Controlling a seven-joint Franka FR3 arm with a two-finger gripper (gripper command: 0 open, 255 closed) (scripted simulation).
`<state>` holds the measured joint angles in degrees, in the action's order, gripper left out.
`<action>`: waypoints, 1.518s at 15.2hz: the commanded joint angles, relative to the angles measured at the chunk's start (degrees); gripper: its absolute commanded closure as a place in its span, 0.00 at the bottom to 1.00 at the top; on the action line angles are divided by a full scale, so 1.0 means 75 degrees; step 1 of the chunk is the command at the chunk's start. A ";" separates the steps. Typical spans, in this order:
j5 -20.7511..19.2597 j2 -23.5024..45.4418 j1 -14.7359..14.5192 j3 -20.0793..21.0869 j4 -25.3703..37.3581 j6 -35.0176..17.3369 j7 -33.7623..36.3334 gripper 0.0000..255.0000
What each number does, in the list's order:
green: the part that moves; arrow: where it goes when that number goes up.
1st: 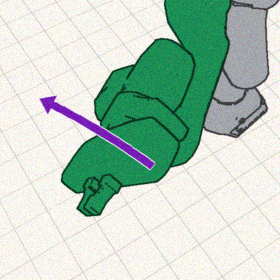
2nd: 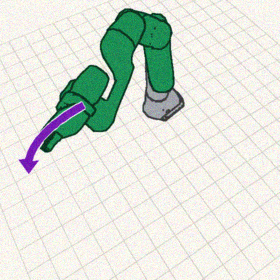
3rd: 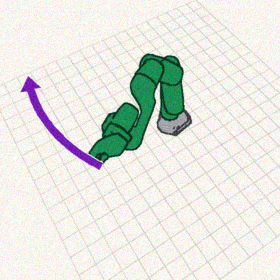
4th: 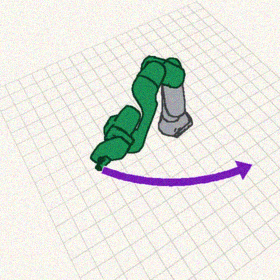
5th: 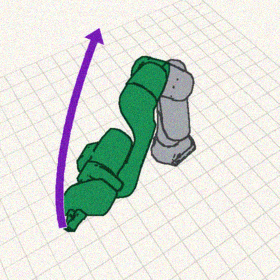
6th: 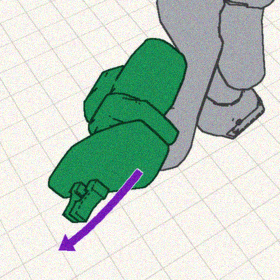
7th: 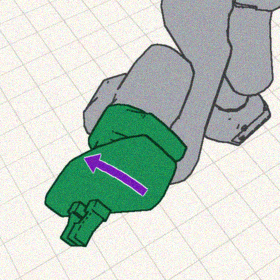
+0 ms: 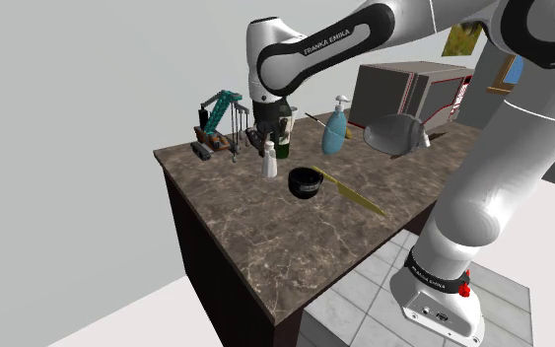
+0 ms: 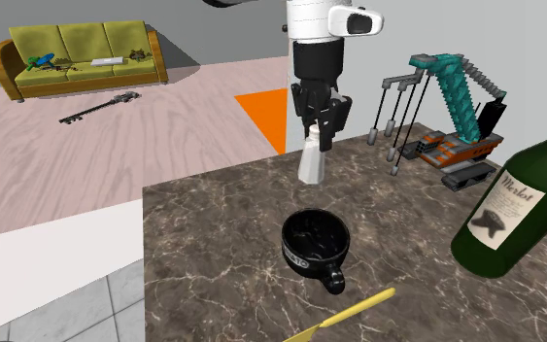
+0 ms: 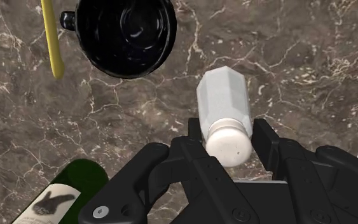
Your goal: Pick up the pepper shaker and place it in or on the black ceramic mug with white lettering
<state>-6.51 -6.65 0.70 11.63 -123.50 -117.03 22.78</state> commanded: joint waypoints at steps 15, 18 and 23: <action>0.0154 -0.0523 0.0047 -0.0109 0.1009 0.1496 -0.0371 1.00; 0.0223 -0.1255 0.0178 -0.0377 0.0404 0.1570 -0.0817 1.00; 0.0193 -0.2392 0.0382 -0.0885 -0.0418 0.1808 -0.1559 1.00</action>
<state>-5.02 -22.80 3.32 5.65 -125.37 -103.88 12.09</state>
